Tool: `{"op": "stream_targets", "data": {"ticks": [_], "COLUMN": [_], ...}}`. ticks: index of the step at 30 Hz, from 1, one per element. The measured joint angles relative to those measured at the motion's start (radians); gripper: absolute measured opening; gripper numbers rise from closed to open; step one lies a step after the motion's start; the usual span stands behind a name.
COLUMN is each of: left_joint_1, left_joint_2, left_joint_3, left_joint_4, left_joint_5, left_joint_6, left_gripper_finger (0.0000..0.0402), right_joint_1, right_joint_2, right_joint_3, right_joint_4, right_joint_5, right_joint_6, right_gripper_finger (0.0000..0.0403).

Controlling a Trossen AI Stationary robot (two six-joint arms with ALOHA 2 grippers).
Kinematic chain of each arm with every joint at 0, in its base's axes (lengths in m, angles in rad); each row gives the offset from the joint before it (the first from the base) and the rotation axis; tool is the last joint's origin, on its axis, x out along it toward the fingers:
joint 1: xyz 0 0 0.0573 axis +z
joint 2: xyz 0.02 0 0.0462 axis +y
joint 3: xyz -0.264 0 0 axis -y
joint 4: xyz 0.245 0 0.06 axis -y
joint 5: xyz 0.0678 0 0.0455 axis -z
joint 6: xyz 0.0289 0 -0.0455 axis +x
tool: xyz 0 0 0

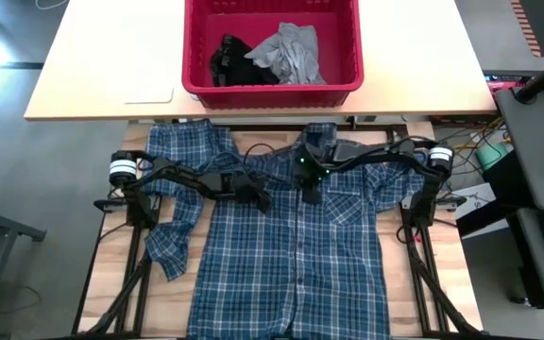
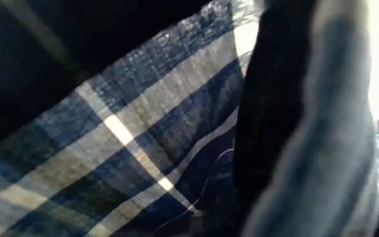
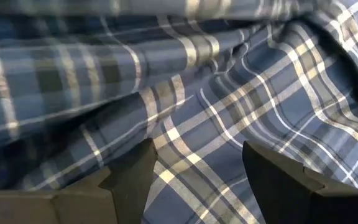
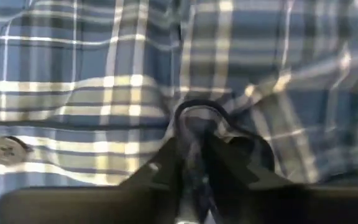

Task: Fold Laundry from Bin
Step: Fold the blue patterned long sleeve shirt

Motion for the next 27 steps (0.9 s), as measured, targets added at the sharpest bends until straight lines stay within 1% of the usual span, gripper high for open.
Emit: {"op": "stream_targets", "data": {"ticks": [3, 6, 9, 11, 15, 18, 20, 23, 27], "left_joint_1": [0.001, 0.001, 0.001, 0.001, 0.001, 0.001, 0.001, 0.001, 0.001], "left_joint_2": [0.000, 0.000, -0.001, -0.001, -0.001, -0.001, -0.001, -0.001, -0.001], "left_joint_3": [0.000, 0.000, 0.000, 0.000, 0.000, 0.000, 0.000, 0.000, 0.000], "left_joint_4": [-0.001, -0.004, -0.005, -0.005, -0.005, -0.005, -0.005, -0.005, -0.005], "left_joint_5": [0.000, 0.001, 0.001, 0.001, 0.002, 0.002, 0.003, 0.003, 0.003], "left_joint_6": [0.000, 0.000, 0.000, 0.000, 0.000, 0.003, 0.004, 0.004, 0.020], "left_gripper_finger": [0.0232, 0.0232, 0.0232, 0.0232, 0.0232, 0.0232, 0.0232, 0.0232, 0.0232], "right_joint_1": [-0.002, -0.008, -0.043, -0.100, -0.227, -0.276, -0.281, -0.279, -0.283], "right_joint_2": [-0.018, -0.097, -0.181, -0.207, -0.177, -0.114, -0.065, -0.002, 0.078], "right_joint_3": [-0.006, 0.015, 0.027, 0.014, -0.028, -0.031, -0.027, -0.008, 0.006], "right_joint_4": [-0.006, -0.009, 0.005, 0.013, 0.079, 0.137, 0.187, 0.247, 0.233], "right_joint_5": [-0.001, 0.002, -0.007, -0.008, -0.067, -0.101, -0.113, -0.111, -0.068], "right_joint_6": [0.135, 0.224, 0.319, 0.433, 0.692, 0.810, 0.855, 0.877, 0.914], "right_gripper_finger": [0.0127, 0.0178, 0.0214, 0.0230, 0.0245, 0.0247, 0.0247, 0.0247, 0.0247]}}
